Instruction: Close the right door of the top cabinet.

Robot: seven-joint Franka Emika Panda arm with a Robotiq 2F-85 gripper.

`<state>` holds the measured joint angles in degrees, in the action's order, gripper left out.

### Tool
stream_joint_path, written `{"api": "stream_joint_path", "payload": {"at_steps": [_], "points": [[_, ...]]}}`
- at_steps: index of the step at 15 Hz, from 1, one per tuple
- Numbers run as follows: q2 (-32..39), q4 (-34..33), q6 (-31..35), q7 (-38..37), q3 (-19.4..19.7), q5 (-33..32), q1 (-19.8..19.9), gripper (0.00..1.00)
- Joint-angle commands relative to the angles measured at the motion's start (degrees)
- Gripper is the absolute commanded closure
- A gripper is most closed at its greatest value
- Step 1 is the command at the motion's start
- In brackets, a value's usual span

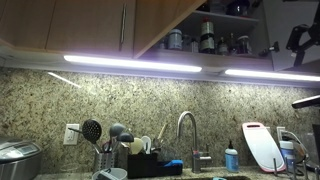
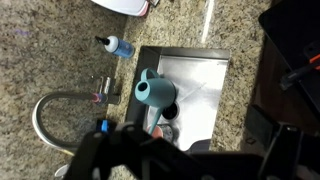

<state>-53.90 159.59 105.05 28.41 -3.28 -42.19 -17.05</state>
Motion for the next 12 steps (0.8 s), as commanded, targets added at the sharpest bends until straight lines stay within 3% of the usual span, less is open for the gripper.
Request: {"api": "stream_joint_path", "payload": {"at_steps": [1, 6, 12], "points": [[-1.67, -0.08, -0.51, 5.74, -0.35, 0.26, -4.78, 0.00], [-5.35, -0.02, -1.36, 19.14, 1.76, 7.38, -11.86, 0.00], [-14.26, -0.11, -1.57, 34.29, 4.96, 21.13, -15.44, 0.00]]}}
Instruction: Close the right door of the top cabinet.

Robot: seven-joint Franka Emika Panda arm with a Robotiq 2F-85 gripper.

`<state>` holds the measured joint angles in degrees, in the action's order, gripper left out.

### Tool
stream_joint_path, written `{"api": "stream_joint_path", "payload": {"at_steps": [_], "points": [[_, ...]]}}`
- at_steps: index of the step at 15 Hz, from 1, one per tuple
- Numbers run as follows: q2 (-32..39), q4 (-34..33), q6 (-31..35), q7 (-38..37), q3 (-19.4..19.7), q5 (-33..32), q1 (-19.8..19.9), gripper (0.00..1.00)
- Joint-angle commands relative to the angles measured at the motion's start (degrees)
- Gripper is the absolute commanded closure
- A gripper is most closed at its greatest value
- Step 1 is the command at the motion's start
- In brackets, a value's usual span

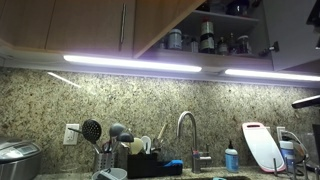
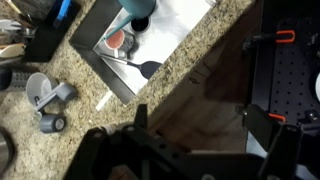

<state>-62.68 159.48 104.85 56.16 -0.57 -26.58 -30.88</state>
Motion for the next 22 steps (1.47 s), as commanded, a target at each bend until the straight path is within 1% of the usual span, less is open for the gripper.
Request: {"api": "stream_joint_path", "payload": {"at_steps": [1, 3, 6, 7, 8, 9, 10, 11, 13, 17, 20, 22], "points": [[-1.54, -0.01, 0.56, 3.58, -0.65, 3.71, 1.43, 0.00], [-2.90, 0.05, 0.48, 4.41, -0.71, 4.44, 1.65, 0.00], [-2.64, 0.17, 0.48, 4.40, -0.80, 4.43, 1.99, 0.00], [-1.75, -0.52, 1.12, 4.92, -0.28, 3.48, 2.71, 0.00], [-0.52, -1.29, 2.41, 6.99, 0.82, 2.81, 2.35, 0.00], [-0.03, -1.75, 3.53, 10.40, 1.85, 2.70, 1.14, 0.00], [0.39, -2.09, 4.52, 13.76, 1.85, 2.20, 0.82, 0.00], [1.00, -2.78, 4.97, 17.00, 2.27, 3.44, 0.13, 0.00], [2.31, -4.04, 5.69, 22.89, 1.86, 4.43, -0.47, 0.00], [5.18, -6.16, 7.13, 32.50, -0.38, 6.13, -2.75, 0.00], [7.53, -7.28, 10.18, 36.52, -2.11, 7.21, -3.81, 0.00], [9.34, -8.15, 13.21, 36.63, -3.21, 8.07, -3.88, 0.00]]}}
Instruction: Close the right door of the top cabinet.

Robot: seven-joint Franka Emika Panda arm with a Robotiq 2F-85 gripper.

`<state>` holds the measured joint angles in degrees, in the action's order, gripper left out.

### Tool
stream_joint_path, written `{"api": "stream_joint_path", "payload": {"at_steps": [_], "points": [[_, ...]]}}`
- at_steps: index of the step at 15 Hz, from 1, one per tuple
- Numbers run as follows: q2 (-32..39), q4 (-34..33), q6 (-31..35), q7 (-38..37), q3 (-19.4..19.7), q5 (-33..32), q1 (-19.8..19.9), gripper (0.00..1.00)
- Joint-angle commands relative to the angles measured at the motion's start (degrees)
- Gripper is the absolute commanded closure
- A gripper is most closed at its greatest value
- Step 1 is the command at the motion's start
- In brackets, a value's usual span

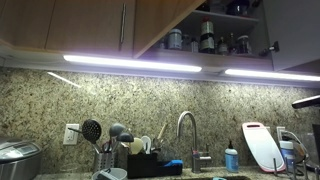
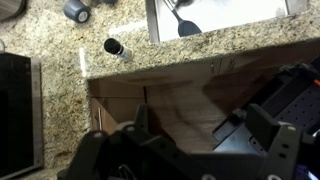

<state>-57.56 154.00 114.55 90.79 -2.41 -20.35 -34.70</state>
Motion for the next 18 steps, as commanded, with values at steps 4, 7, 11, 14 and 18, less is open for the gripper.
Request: {"api": "stream_joint_path", "payload": {"at_steps": [4, 7, 11, 14, 18], "points": [[8.51, -4.86, 9.86, -1.37, -3.74, 3.90, 1.06, 0.00], [11.47, -6.89, 12.26, -2.68, -5.08, 4.58, 1.91, 0.00], [14.26, -9.57, 15.93, -7.50, -7.19, 4.68, 4.34, 0.00], [15.89, -11.86, 17.44, -12.14, -8.62, 5.07, 5.98, 0.00], [18.30, -15.75, 14.29, -16.96, -10.05, 5.60, 7.24, 0.00]]}}
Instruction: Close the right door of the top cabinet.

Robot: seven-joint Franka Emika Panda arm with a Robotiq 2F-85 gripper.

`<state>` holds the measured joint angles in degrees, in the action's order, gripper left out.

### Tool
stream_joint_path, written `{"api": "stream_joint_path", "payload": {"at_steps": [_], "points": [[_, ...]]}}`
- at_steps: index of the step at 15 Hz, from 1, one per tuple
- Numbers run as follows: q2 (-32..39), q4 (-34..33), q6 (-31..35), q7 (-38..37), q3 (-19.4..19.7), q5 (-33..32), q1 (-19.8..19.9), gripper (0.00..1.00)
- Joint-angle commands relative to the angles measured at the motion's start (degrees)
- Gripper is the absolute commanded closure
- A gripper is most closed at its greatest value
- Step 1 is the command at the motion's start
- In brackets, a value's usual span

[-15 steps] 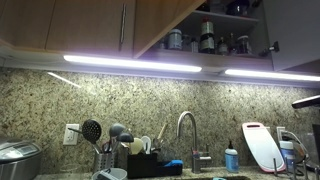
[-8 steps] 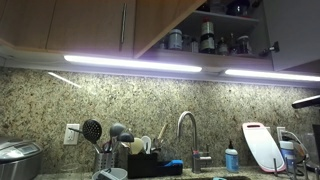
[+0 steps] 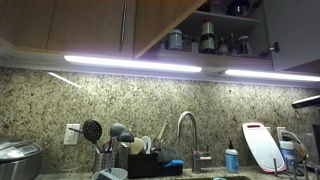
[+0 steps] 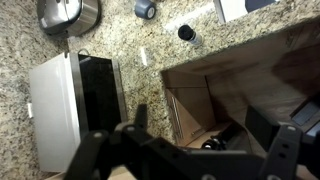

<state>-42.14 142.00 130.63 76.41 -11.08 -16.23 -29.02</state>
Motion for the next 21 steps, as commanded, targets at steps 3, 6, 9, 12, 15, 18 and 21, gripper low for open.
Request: {"api": "stream_joint_path", "payload": {"at_steps": [3, 6, 9, 12, 15, 18, 21], "points": [[1.51, -1.85, -0.36, -1.35, -0.77, 0.82, 1.00, 0.00], [2.01, -2.14, -0.37, -1.38, -0.77, 1.00, 1.10, 0.00], [3.42, -2.86, 1.56, -1.07, -0.25, 2.08, 0.39, 0.00], [5.06, -3.50, 6.76, -1.56, -0.78, 0.28, 1.58, 0.00], [7.45, -4.42, 12.76, -1.38, -0.78, -0.25, 2.08, 0.00], [9.87, -5.55, 17.53, -0.98, -0.42, -0.13, 2.37, 0.00], [11.35, -6.72, 20.11, -1.67, -0.88, -0.68, 3.58, 0.00]]}}
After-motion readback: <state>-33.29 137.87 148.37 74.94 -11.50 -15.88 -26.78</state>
